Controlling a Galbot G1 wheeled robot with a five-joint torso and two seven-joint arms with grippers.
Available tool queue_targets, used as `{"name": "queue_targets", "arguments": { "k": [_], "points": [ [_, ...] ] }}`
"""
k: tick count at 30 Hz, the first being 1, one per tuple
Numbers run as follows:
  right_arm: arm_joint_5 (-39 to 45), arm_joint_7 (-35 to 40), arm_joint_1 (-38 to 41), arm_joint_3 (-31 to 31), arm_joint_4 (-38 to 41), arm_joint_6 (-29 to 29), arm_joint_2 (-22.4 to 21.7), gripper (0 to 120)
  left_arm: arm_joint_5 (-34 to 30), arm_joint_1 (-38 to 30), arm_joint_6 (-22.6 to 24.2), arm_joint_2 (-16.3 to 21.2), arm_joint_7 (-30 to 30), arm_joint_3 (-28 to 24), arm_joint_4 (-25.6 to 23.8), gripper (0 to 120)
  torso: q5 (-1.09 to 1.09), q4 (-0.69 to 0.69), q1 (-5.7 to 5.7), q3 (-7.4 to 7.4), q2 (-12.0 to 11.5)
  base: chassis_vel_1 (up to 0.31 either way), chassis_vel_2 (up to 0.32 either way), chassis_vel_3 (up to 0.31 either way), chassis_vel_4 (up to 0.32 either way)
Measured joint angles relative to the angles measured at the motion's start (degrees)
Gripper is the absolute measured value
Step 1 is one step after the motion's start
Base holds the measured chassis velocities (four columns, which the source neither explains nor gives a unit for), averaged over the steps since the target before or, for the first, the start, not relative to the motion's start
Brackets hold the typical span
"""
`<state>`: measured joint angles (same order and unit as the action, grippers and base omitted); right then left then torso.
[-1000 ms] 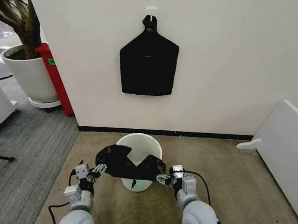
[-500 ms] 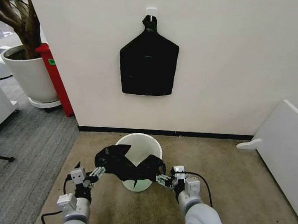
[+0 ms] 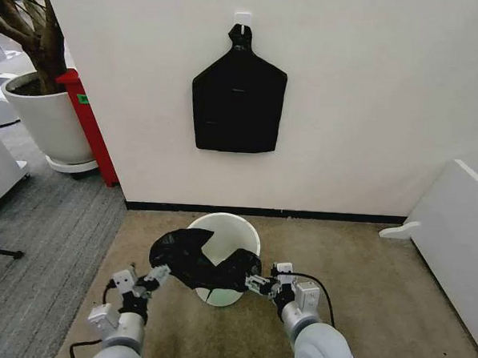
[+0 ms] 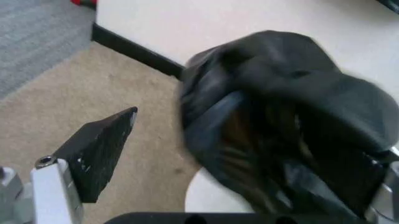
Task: Place the garbage bag over the trash bin.
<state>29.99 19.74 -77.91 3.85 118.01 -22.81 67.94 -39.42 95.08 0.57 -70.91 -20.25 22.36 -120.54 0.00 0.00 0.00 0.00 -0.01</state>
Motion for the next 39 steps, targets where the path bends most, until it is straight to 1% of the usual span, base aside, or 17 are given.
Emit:
{"name": "queue_targets", "arguments": {
  "k": [3,5,7,10,13,17,18,22,24,29,35,39],
  "points": [
    [-0.4,-0.5,0.1,0.2,0.6,0.0,-0.1,100,-0.2,0.0,1.8,0.1,0.2,0.0,-0.8,99,-0.01,0.01,0.00,0.00,0.0,0.000,0.000,0.000,0.000],
    [-1.3,-1.2,0.1,0.5,1.4,0.0,-0.1,100,0.5,0.2,4.2,0.5,0.6,0.4,-2.1,99,0.00,0.00,0.00,0.00,0.0,0.000,0.000,0.000,0.000],
    [-2.5,-1.8,0.0,1.0,1.9,0.0,-0.3,100,2.1,0.9,5.6,0.7,0.9,0.9,-3.0,98,0.00,0.00,0.00,0.00,0.0,0.000,0.000,0.000,0.000],
    [-3.6,-2.2,-0.7,1.2,3.4,-0.3,-0.6,100,4.8,2.4,6.3,0.7,1.3,1.8,-4.2,98,0.00,0.00,0.00,0.00,0.0,0.000,0.000,0.000,0.000],
    [-3.5,-2.3,-1.2,1.1,4.0,-0.7,-0.8,100,5.9,3.0,6.3,0.7,1.3,2.0,-4.9,98,0.00,0.00,0.00,0.00,0.0,0.000,0.000,0.000,0.000],
    [-3.4,-2.5,-2.1,-0.1,4.2,-1.1,-1.3,100,8.0,4.3,6.3,0.1,1.3,2.0,-7.7,98,-0.01,0.00,0.00,0.00,0.0,0.000,0.000,0.000,0.000],
    [-3.4,-2.6,-1.9,-0.5,3.5,-1.1,-1.4,100,8.9,5.0,6.1,-0.1,1.4,1.6,-8.7,98,0.00,0.00,0.00,-0.01,0.0,0.000,0.000,0.000,0.000],
    [-3.0,-2.4,-0.3,-0.6,0.9,-0.7,-1.0,100,10.7,6.5,5.6,-0.6,1.7,0.3,-10.3,98,0.01,0.01,0.00,-0.01,0.0,0.000,0.000,0.000,0.000],
    [-1.6,-2.1,0.4,-0.3,0.4,-1.5,-1.0,100,11.8,7.2,5.4,-0.9,1.9,-0.3,-10.8,98,0.01,0.02,0.00,-0.01,0.0,0.000,0.000,0.000,0.000],
    [-0.5,-2.3,-1.1,0.0,1.4,-1.7,-2.2,100,12.3,7.4,5.2,-0.8,2.0,-0.5,-10.6,98,0.00,-0.01,0.00,-0.01,0.0,0.000,0.000,0.000,0.000],
    [0.1,-2.4,0.0,1.4,1.7,-0.5,-1.9,100,13.8,8.3,5.0,-1.0,2.1,-1.7,-10.4,98,0.00,0.01,0.00,0.00,0.0,0.000,0.000,0.000,0.000],
    [0.1,-2.9,0.0,1.3,1.9,-0.9,-2.7,100,15.8,9.2,4.1,-1.5,2.5,-2.8,-8.8,97,-0.01,0.01,0.00,0.00,0.0,0.000,0.000,0.000,0.000]
  ]
}}
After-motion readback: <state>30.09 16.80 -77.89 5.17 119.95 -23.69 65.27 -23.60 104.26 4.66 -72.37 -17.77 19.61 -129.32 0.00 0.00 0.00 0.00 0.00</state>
